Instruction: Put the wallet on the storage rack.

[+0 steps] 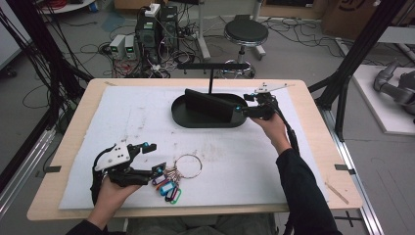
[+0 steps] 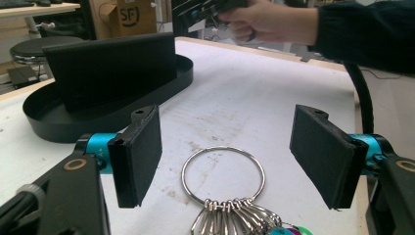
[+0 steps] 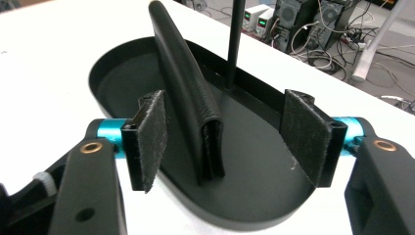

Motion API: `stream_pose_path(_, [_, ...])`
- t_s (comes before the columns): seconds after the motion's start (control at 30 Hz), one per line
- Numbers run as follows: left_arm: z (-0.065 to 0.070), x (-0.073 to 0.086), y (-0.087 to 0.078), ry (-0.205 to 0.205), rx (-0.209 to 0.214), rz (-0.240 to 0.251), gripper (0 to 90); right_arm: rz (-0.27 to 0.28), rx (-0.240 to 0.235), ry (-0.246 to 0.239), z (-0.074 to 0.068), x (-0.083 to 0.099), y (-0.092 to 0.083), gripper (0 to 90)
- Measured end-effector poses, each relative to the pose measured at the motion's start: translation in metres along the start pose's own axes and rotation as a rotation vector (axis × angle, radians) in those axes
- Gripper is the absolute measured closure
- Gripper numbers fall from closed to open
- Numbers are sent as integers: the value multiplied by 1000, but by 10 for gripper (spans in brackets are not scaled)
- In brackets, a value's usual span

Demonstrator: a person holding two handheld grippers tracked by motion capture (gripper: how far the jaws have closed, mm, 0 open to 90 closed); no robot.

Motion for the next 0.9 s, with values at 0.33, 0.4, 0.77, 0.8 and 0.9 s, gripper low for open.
stream_pose_path(0.33, [-18,-8,11,-23,-49,-21,279,59,24,-61,-21,3,-55,351])
stream_pose_path(0.4, [-21,-10,15,-27,-52,-20,278,81,41,-53,-22,8,-72,350])
stream_pose_path(0.77, [-36,-3,14,-37,-149,-36,276,172,119,69,-35,35,-120,314])
stream_pose_path(0.8, [-37,-2,12,-35,-158,-38,276,177,126,87,-38,39,-122,307])
stream_pose_path(0.9, [-39,0,5,-38,-183,-29,276,209,143,131,-46,49,-126,306])
Point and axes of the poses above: each handheld gripper's, and its own axes: y roughly forward along the jaws, x roughly out of its underside, z roughly to its right, the point moved 9 cm from there along y, roughly forward along the jaws, and after that the axes turned 1 degree about -z, right-handed, at the moved point
